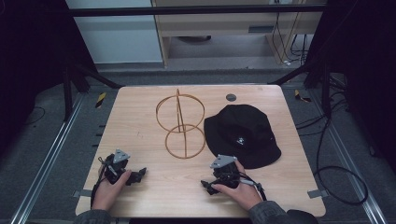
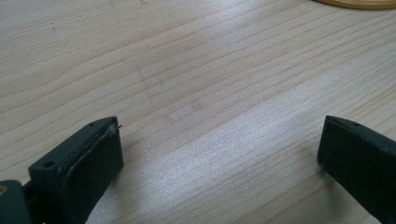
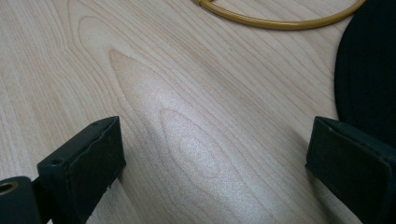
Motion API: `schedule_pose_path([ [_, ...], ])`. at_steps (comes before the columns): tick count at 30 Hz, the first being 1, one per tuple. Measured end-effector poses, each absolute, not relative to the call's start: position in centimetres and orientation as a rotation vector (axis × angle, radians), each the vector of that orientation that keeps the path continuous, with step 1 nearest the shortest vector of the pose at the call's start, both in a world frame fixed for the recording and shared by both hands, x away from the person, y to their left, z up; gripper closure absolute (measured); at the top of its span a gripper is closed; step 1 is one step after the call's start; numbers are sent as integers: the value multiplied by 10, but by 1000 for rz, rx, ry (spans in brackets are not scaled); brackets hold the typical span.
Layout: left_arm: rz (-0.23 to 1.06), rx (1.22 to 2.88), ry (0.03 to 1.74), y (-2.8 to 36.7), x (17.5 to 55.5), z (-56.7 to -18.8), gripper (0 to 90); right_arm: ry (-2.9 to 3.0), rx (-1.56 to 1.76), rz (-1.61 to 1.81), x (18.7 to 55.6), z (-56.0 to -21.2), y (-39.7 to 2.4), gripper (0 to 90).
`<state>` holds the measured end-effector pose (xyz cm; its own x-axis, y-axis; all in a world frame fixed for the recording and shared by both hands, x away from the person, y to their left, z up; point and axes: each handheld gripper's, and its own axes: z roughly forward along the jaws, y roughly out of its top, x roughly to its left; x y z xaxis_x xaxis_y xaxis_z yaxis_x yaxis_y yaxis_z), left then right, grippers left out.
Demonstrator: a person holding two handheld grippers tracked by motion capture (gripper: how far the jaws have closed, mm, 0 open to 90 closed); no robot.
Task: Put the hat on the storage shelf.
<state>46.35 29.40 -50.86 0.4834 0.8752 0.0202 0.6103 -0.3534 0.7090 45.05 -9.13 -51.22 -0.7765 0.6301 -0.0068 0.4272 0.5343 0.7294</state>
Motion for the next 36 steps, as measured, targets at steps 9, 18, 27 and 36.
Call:
schedule_pose_path([
  [9,534,2085,1225,294,463,-509,0,2509,919,1035,449,-507,-90,121],
  [18,534,2086,1223,294,463,-509,0,2481,832,1001,448,-452,-109,119],
  [27,535,2086,1221,294,463,-509,0,2445,886,978,462,-399,-159,134],
  [36,535,2084,1222,293,463,-509,0,2345,984,1014,489,-359,-215,116],
])
